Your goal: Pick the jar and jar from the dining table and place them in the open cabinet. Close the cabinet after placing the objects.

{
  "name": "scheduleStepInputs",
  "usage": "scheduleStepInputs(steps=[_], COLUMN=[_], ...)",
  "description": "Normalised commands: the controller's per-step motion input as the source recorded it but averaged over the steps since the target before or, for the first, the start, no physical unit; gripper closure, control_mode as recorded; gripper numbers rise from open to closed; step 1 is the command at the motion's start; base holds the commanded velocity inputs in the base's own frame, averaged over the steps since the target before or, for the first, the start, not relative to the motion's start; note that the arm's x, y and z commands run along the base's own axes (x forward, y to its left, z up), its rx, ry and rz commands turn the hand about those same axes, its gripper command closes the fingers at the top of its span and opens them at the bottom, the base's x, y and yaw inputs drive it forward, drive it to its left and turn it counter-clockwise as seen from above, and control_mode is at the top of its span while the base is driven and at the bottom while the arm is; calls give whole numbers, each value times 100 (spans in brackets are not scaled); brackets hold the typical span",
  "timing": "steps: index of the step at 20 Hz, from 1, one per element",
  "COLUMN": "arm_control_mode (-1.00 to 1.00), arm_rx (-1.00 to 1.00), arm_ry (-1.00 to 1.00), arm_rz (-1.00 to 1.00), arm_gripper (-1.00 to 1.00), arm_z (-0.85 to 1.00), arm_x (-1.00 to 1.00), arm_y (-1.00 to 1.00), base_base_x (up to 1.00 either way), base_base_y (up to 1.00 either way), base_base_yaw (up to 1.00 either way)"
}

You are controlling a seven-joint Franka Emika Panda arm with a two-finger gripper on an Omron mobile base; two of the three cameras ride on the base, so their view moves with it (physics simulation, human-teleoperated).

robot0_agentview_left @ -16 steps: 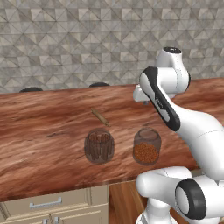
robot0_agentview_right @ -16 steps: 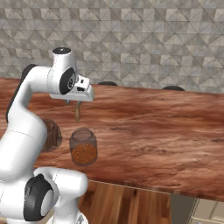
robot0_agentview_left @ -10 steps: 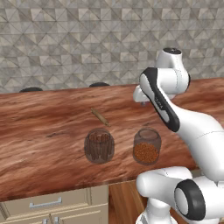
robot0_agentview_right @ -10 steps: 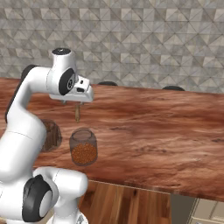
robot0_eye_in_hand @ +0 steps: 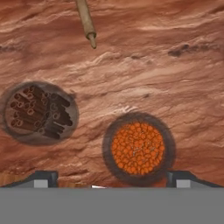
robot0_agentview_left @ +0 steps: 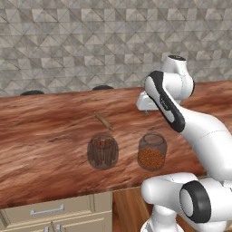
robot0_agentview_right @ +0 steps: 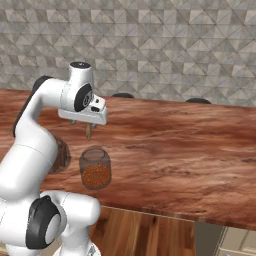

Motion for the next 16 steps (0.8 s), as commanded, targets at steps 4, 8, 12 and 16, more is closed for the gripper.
scheduleStepInputs(steps=[4, 8, 12, 16], arm_control_mode=[-100, -100, -100, -100], arm_rx=[6, 1, 0, 0], arm_ry=[8, 1, 0, 0], arm_rz=[0, 0, 0, 0], arm_gripper=[-100, -100, -100, -100], arm_z=[-15, -19, -20, -18], arm_x=[2, -1, 0, 0], arm_y=[1, 12, 17, 3], base_base_x=[0, 0, 0, 0], base_base_y=[0, 0, 0, 0], base_base_yaw=[0, 0, 0, 0])
